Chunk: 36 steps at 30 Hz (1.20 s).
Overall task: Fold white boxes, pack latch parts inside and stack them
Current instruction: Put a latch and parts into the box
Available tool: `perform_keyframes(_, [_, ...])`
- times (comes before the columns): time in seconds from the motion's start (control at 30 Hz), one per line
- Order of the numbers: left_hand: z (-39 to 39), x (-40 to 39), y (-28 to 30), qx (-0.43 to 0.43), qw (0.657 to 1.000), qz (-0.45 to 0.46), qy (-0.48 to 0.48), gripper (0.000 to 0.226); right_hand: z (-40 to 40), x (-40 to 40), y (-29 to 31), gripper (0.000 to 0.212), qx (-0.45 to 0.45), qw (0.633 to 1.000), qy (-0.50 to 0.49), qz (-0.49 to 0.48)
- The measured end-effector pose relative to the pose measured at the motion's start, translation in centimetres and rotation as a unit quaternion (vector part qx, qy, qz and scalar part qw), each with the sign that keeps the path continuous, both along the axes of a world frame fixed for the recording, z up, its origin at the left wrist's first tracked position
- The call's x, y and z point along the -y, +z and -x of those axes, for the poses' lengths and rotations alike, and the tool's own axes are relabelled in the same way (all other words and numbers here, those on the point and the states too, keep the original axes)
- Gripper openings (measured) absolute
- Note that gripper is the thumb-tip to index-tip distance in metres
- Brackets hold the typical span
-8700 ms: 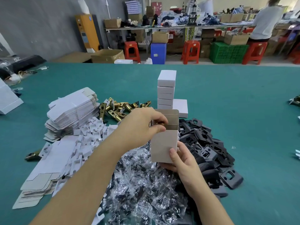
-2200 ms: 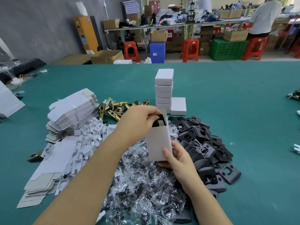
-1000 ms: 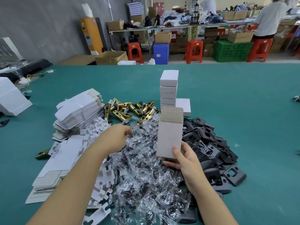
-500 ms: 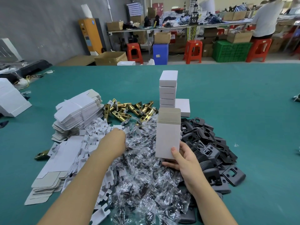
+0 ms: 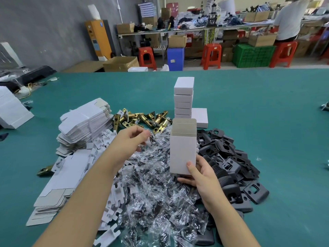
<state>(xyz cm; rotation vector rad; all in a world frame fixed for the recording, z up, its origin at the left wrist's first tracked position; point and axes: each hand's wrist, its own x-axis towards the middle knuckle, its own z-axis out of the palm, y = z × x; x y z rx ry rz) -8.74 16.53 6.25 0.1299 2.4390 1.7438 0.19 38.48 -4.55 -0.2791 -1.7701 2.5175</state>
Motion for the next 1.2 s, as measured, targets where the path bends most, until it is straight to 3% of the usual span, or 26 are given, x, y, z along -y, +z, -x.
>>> perform_keyframes(0.17, [-0.8, -1.1, 0.8, 0.018, 0.993, -0.114, -0.004, 0.013, 0.0, 0.0, -0.1, 0.021, -0.004, 1.0, 0.002, -0.007])
perform_keyframes(0.3, [-1.4, -2.1, 2.2, -0.105, 0.994, 0.009, -0.01, 0.004, 0.0, 0.0, -0.1, 0.021, -0.014, 1.0, 0.01, -0.02])
perform_keyframes(0.43, [-2.1, -3.7, 3.5, -0.268, 0.95, 0.154, -0.039, 0.013, -0.1, -0.1, -0.4, 0.023, -0.026, 0.999, 0.018, -0.035])
perform_keyframes(0.53, [-2.2, -5.3, 4.3, -0.327, 0.92, 0.211, -0.051, 0.01, -0.1, 0.0, -0.5, 0.025, -0.031, 0.999, 0.02, -0.036])
perform_keyframes(0.7, [-1.7, -7.5, 4.8, -0.305, 0.9, 0.299, -0.083, 0.015, -0.1, 0.0, -0.5, 0.026, -0.039, 0.998, 0.023, -0.035])
perform_keyframes(0.87, [-1.7, -8.7, 4.8, -0.291, 0.833, 0.46, -0.099, 0.019, -0.1, 0.0, -0.4, 0.024, -0.038, 0.999, 0.017, -0.028])
perform_keyframes(1.03, [-1.6, -8.9, 4.8, -0.277, 0.836, 0.454, -0.134, 0.025, -0.1, -0.1, -0.4, 0.026, -0.041, 0.999, 0.019, -0.029])
perform_keyframes(1.2, [-1.6, -7.9, 4.2, -0.304, 0.868, 0.377, -0.109, 0.024, -0.2, -0.1, -0.3, 0.025, -0.04, 0.999, 0.019, -0.027])
